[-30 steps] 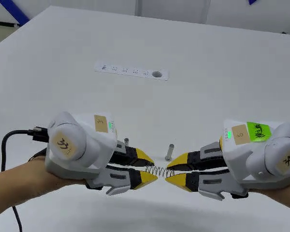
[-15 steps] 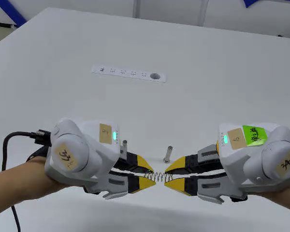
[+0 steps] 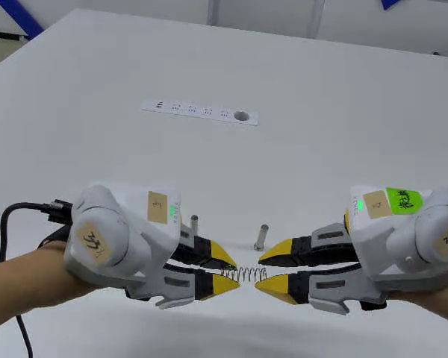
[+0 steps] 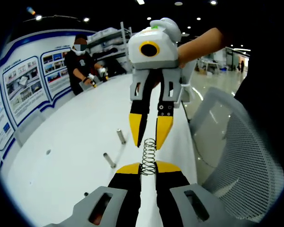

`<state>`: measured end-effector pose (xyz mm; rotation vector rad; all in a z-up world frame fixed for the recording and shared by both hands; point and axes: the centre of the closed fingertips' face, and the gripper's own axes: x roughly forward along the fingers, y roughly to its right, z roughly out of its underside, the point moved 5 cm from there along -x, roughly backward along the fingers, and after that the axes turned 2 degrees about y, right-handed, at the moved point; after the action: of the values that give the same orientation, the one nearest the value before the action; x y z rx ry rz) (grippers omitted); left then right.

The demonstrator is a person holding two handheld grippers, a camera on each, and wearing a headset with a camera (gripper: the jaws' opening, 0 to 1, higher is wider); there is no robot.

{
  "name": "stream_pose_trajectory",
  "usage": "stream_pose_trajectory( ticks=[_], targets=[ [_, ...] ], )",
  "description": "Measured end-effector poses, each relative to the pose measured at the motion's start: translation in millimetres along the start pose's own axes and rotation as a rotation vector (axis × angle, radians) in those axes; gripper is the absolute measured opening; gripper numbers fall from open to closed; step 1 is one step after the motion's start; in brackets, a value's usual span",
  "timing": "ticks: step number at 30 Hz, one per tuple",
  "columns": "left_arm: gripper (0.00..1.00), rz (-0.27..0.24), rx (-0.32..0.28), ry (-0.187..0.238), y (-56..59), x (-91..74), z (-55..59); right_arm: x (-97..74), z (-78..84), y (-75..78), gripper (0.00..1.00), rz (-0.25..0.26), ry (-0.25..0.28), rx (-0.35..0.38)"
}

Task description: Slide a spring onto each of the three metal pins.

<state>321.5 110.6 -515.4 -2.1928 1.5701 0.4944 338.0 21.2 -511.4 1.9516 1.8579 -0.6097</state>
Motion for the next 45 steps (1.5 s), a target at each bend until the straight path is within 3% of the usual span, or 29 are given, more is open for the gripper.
stream_pose_trajectory(
  ticks=[2, 9, 14, 18, 21, 34, 45],
  targets=[
    [0.10, -0.001, 0.000, 0.007, -0.2, -0.5, -0.7, 0.1, 3.8, 2.5, 0.16, -0.001, -0.010, 0.032],
    [0.10, 0.001, -0.012, 0.020, -1.0, -2.8, -1.0, -0.4, 1.6, -0.7, 0.11, -0.023, 0.042, 0.065],
    [0.09, 0.009, 0.003, 0.009, 1.5, -1.5, 1.1, -5.1, -10.3, -3.4, 0.10, -0.043, 0.101, 0.080],
    [0.09, -0.003, 0.002, 0.013, -0.4, -1.4, 0.1, -5.8, -15.4, -2.7, 0.11, -0.044, 0.101, 0.072],
    [0.09, -0.010, -0.003, 0.018, -2.1, -2.5, -1.0, -6.8, -21.4, -2.3, 0.11, -0.051, 0.131, 0.087],
    [0.09, -0.028, -0.028, 0.046, -3.0, -3.7, -4.0, -0.7, -40.3, -4.4, 0.12, -0.039, 0.214, 0.106],
    [0.09, -0.029, -0.038, 0.069, -4.2, 0.5, -9.9, -0.7, -50.5, -5.4, 0.11, -0.017, 0.236, 0.074]
  ],
)
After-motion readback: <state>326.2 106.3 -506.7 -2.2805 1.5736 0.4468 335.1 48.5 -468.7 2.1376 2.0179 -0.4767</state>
